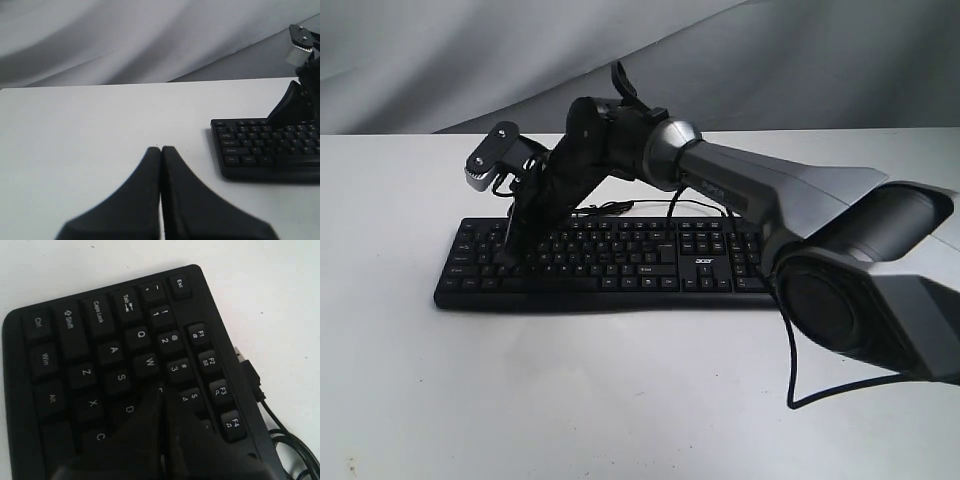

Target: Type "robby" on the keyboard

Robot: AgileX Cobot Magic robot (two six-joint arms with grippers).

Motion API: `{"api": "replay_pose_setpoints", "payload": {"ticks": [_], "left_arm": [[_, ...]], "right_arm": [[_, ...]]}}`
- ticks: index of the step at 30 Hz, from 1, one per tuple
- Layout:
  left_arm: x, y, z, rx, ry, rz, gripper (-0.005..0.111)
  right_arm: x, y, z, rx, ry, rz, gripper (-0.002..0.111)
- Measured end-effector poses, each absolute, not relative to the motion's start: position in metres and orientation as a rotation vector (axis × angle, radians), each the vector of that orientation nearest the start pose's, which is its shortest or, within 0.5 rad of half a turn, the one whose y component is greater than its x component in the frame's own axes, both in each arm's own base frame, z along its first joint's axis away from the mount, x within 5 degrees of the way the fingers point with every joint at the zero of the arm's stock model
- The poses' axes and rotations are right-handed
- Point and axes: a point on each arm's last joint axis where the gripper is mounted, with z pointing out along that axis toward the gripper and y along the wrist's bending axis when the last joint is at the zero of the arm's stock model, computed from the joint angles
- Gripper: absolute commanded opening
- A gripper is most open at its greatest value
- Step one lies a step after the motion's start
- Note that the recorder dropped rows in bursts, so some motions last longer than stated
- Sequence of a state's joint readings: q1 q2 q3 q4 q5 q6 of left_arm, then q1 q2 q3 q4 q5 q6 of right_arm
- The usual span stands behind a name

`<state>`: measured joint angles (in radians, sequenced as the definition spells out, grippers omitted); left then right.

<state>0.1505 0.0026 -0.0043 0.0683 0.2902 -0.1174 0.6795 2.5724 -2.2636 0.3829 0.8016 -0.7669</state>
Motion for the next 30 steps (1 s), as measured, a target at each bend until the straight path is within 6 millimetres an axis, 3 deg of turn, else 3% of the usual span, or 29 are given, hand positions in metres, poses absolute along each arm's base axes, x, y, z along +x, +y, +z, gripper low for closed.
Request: {"api": "replay_pose_setpoints", "payload": {"ticks": [30], "left_arm": [[0.0538,0.01,0.1883,-0.193,1.762,0.089,0.001]], "right_arm": [[0.42,0.3668,0.1267,-1.507,2.095,0.373,0.0]]}}
